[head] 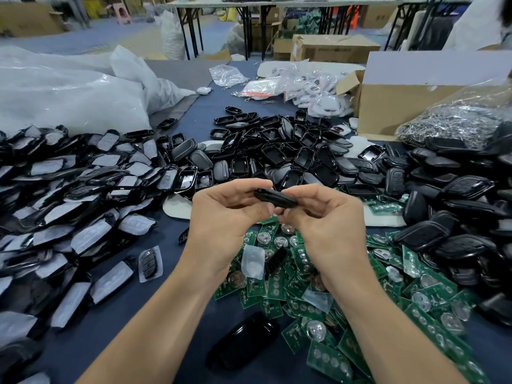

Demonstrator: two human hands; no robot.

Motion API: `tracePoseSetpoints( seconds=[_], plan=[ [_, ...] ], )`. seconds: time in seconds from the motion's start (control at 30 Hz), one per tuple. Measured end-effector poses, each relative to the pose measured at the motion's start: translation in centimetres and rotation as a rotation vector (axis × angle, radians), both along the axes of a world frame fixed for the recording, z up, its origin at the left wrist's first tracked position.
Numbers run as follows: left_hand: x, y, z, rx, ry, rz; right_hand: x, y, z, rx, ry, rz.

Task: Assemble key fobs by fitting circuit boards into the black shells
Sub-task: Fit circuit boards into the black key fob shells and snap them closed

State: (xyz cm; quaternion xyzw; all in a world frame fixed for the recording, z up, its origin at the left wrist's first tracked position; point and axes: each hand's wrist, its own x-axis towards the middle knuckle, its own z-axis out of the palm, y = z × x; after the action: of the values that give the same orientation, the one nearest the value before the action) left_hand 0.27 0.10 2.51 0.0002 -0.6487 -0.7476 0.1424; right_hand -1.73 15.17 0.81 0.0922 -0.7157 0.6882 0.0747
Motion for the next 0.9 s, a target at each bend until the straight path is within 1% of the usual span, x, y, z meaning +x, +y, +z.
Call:
tracePoseSetpoints(
  seconds=[0.2,0.37,0.43,0.6,0.67,0.73,0.77,0.8,0.87,0.9],
  plan=[
    [0.2,0.3,-0.2,-0.106,0.109,0.006,0.0,0.1,-0.1,0.099,0.023,-0.007],
    [0.0,0.1,-0.8,-0.304,0.089,0.015,-0.1,0.1,-0.4,0.216,0.008,0.038],
    [-0.1,0.0,-1.0,-0.331,0.068,0.024,-0.3,0.2,-0.4,0.205,-0.036,0.091],
    [-0.2,0.3,-1.2,-0.217,0.036,0.063,-0.5,0.8,0.0,0.095,-0.088,0.187],
    [0.0,0.7,-1.2,-0.276,0.039,0.086,-0.6,1.2,0.2,0.138,-0.100,0.200],
    [0.1,1.0,-1.1,-0.396,0.014,0.093,-0.7,2.1,0.7,0.188,-0.124,0.166],
    [0.2,1.0,-1.1,-0.444,-0.005,0.092,-0.9,2.7,1.3,0.136,-0.141,0.104],
    [0.4,1.0,-1.1,-0.467,-0.027,0.089,-1.1,3.6,2.0,-0.018,-0.156,0.027],
    [0.5,0.7,-1.1,-0.489,-0.056,0.093,-1.7,6.0,3.7,-0.503,-0.154,-0.067],
    [0.5,0.5,-1.0,-0.510,-0.059,0.111,-2.1,7.1,4.2,-0.659,-0.132,-0.086]
  ],
)
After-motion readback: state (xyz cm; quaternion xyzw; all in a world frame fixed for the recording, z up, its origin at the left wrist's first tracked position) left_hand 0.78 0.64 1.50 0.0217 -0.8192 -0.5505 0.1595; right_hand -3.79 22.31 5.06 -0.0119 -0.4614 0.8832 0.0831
